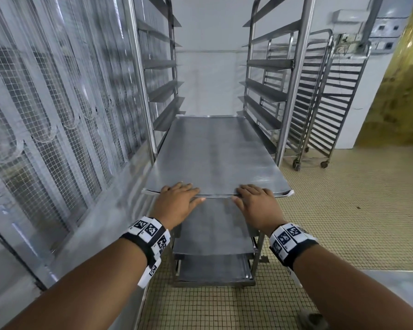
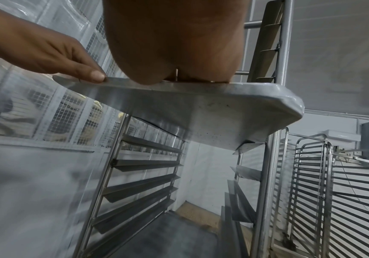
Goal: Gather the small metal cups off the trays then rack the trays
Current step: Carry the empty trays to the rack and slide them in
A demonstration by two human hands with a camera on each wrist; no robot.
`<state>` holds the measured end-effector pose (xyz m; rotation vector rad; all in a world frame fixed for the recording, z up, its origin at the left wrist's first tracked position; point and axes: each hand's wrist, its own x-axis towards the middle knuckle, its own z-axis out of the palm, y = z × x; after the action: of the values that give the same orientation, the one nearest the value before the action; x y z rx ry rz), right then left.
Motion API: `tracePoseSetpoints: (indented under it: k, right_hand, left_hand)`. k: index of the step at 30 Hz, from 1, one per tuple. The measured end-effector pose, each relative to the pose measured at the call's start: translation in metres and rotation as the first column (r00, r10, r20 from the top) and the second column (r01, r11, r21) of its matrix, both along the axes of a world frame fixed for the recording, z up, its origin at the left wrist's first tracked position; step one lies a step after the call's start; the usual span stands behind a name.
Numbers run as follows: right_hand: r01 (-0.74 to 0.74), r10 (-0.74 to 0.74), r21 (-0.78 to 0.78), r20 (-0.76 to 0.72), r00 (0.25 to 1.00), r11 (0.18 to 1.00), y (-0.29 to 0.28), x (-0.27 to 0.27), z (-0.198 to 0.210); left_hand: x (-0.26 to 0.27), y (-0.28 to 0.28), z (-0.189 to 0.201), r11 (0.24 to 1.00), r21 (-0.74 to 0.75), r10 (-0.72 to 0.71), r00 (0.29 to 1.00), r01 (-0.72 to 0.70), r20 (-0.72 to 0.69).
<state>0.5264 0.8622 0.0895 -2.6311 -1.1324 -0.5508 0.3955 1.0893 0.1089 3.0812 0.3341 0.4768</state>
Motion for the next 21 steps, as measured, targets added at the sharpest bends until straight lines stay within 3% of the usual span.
tracePoseSetpoints:
  k: [8,21]
  right_hand:
    - [0.069,-0.069,-0.05,-0.009,0.998,0.996,0.001,0.022,0.006]
    - [0.112,-0.123,0.11,0.097,0.988,0.988,0.032,0.062,-0.013]
  left_hand:
    - [0.015,0.012,-0.001,0.995,0.035,0.093,0.992,-0.09,-0.082]
    - [0.066,0.047,-0.017,0.996,0.06,0.053,0.993,-0.06,0.104]
